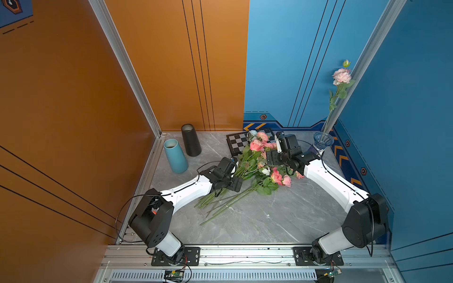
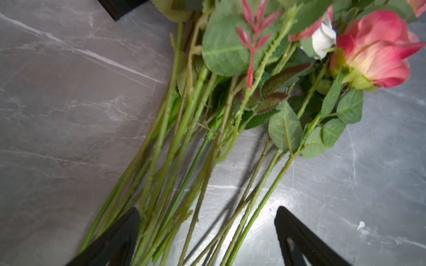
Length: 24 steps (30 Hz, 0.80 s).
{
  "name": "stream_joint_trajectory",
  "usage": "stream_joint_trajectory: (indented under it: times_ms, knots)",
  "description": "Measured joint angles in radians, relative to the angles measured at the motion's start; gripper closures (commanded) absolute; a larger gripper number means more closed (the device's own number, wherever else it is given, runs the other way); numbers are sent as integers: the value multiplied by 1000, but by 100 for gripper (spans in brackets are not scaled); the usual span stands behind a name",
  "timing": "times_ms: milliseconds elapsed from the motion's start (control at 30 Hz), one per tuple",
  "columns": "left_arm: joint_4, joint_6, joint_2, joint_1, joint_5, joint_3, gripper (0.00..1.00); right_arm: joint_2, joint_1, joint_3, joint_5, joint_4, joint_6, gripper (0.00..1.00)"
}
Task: Place the pink flowers into the vase
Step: Pick up the flower at the center of the board.
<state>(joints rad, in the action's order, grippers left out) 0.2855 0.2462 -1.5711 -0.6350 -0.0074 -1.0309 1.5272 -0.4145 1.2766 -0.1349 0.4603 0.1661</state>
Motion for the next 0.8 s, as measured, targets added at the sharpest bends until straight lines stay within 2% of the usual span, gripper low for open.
stream_joint_trajectory:
  times_ms: [33, 67, 100, 333, 500, 800]
  knots:
    - [-6, -5, -2, 10, -2, -4, 13, -3, 0, -3, 2, 0, 0, 0]
    - [-14, -8, -4, 20, -5, -7, 19, -7, 0, -5, 5, -2, 1, 0]
    - [-25, -15, -6, 30, -5, -8, 20, -14, 0, -9, 5, -5, 1, 0]
    - [-81, -21, -47, 84, 0, -15, 28, -50, 0, -17, 9, -13, 11, 0]
    - [-114, -21, -94, 106, 16, -15, 39, -56, 1, -26, 13, -26, 12, 0]
    - [-151, -18, -109, 158, 63, -15, 51, -56, 3, -39, 27, -27, 15, 0]
